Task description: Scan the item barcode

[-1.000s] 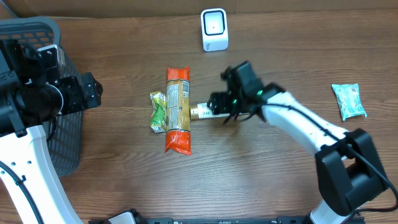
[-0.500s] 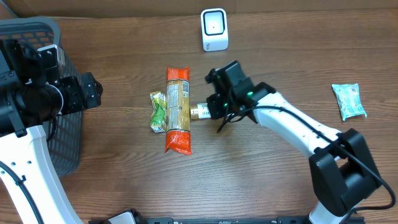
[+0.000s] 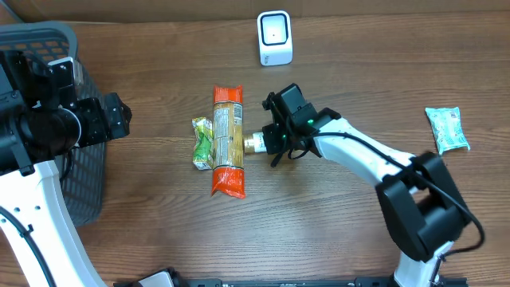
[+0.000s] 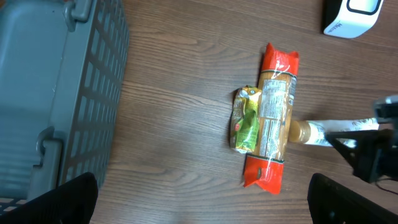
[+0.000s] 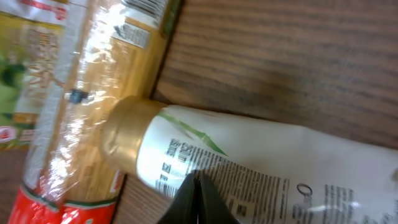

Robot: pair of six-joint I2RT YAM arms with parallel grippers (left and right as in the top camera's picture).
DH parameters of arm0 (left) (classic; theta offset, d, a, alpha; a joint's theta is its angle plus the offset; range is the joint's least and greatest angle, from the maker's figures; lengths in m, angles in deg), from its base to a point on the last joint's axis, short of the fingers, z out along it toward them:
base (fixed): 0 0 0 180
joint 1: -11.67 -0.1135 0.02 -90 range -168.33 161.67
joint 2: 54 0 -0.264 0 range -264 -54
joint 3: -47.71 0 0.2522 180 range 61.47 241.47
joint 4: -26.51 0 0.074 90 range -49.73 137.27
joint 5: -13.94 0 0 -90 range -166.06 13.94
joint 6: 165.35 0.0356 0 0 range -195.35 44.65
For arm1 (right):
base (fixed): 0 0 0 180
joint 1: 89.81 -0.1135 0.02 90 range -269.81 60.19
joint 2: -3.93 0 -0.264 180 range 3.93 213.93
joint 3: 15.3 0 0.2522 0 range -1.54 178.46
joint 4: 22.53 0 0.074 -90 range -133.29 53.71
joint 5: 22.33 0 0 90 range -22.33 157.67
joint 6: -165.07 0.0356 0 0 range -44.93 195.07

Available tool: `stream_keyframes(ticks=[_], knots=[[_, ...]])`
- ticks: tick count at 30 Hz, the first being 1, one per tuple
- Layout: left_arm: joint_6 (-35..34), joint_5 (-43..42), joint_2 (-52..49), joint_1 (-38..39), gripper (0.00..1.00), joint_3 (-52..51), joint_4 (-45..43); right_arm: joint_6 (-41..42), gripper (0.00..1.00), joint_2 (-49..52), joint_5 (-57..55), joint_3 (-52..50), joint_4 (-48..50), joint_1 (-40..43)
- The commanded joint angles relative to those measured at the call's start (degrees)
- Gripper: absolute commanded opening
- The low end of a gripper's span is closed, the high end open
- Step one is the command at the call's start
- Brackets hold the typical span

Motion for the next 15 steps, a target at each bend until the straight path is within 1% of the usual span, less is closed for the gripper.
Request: stream_keyframes(ticks=[1,3,5,7,10,14,15], knots=[[1.1,-0.5,-0.3,-0.2,1.0,0.4,0.1,3.6,0.04,3.2,0.0,0.0,0.1,0.1],[1.1,-0.5,-0.3,-0.2,0.99,0.4,0.1,3.6,0.05,4.1,0.0,0.0,0.6,0.3],[1.1,-0.5,-0.3,-0.2,1.0,0.4,0.1,3.5,0.09,4.3,-0.1,0.0,1.2,0.9],[1.1,-0.5,-0.3,-0.2,1.0,0.4,0.1,3.5,0.11,4.3,-1.5,0.0,1.5,1.4],[1.1,-0.5,-0.3,-0.2,0.99,0.4,0.1,5.3,0.11,4.3,-3.9,0.0,0.8,2.8],[1.1,-0.5,-0.3,-0.2,0.99,0.4,0.1,12.3,0.04,4.4,-6.1,0.0,-2.4,5.2],[1.1,-0.5,-0.3,-0.2,0.99,0.4,0.1,13.8,0.04,4.4,-6.4,0.0,-3.2,5.6]])
